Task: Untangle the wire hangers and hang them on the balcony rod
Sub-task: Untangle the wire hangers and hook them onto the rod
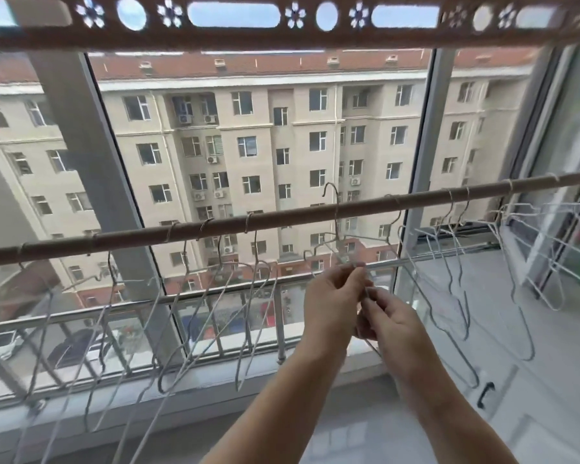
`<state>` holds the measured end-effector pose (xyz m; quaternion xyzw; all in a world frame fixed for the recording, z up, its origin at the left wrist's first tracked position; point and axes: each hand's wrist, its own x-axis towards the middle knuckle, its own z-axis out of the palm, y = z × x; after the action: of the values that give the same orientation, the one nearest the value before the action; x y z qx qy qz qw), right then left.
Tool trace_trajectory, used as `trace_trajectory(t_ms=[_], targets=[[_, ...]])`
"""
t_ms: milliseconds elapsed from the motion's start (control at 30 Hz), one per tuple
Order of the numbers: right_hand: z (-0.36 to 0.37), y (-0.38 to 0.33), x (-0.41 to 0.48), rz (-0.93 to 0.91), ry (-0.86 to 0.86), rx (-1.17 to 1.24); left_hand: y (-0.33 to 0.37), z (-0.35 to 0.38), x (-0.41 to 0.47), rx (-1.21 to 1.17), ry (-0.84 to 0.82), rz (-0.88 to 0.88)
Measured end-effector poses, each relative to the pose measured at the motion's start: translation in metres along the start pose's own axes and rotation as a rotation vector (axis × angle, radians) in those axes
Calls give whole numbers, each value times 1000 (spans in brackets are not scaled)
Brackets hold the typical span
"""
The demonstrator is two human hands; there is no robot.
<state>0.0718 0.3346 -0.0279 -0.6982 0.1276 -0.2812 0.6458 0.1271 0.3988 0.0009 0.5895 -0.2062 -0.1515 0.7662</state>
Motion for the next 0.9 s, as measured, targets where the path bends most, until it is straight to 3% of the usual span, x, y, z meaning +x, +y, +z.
trace_trajectory(t_ms=[400, 567, 700, 800, 900], targets=[[0, 33, 6, 109, -42, -89, -20, -10, -1, -14, 56, -139], [-3, 28, -5, 18, 47, -336, -29, -28, -7, 138, 178, -11], [5, 6, -20, -287, 173, -449, -19, -53, -25, 211, 332, 221], [27, -6, -33, -412, 64, -320, 0, -71, -37, 202, 491, 419], [60, 5, -34, -282, -138, -266, 10, -92, -37, 243, 597, 447]])
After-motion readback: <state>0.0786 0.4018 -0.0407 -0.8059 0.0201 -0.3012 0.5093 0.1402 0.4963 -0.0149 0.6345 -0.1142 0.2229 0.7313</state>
